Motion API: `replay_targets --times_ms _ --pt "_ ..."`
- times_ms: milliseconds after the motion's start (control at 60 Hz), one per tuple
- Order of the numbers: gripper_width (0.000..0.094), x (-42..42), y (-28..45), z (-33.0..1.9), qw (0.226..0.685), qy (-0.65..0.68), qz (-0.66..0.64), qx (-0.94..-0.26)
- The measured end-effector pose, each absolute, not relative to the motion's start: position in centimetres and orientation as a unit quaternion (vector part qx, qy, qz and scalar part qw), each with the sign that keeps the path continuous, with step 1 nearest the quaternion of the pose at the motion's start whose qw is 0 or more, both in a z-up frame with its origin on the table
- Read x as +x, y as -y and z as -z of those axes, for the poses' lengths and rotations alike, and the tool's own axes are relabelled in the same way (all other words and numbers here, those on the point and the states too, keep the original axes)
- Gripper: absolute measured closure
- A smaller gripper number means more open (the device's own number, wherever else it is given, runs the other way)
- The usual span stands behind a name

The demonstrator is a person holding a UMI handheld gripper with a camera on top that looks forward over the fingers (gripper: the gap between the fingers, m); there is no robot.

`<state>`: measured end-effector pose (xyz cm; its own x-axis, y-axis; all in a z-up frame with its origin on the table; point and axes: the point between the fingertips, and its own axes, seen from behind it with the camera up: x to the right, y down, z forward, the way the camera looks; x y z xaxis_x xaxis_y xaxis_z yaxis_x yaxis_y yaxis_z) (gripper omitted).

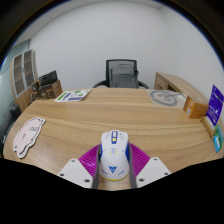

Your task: Arrange mouse

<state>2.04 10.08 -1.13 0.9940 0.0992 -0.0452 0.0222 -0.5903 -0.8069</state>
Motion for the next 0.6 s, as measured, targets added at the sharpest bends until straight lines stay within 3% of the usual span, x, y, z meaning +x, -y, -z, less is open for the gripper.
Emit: replay_targets --times_ms 83,150,333,600 --pt "0.0542 0.9 -9.6 0.6 0.430 0.020 -0.051 -0.901" --pt "0.0541 -2.2 -9.5 -1.4 0.444 0.024 -0.058 -0.894" --pt "0.0543 -18.2 -9.6 -4.6 0.454 0.030 -0.096 -0.885" --pt "0.0543 -33.0 -11.4 -0.1 0.413 0.010 -0.059 -0.909"
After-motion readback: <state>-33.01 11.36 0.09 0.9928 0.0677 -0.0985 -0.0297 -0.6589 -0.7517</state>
